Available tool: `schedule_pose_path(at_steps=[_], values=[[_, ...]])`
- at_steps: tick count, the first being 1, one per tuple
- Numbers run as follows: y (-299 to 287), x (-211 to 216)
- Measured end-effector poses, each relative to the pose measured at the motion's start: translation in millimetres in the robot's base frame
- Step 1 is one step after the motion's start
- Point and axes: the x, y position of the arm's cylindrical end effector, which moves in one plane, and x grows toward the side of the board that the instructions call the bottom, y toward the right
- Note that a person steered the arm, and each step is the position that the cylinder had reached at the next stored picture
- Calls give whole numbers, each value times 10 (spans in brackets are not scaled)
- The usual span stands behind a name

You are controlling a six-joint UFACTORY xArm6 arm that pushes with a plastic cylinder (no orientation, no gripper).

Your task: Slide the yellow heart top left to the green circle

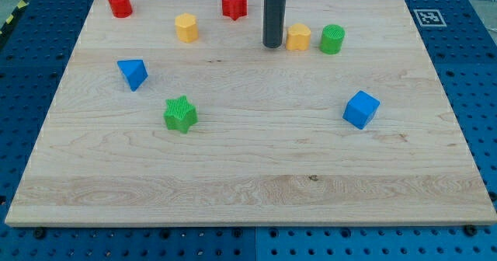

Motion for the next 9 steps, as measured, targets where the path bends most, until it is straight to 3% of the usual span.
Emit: schedule_pose_path(at_steps=[2, 9], values=[[25, 245], [523, -138]])
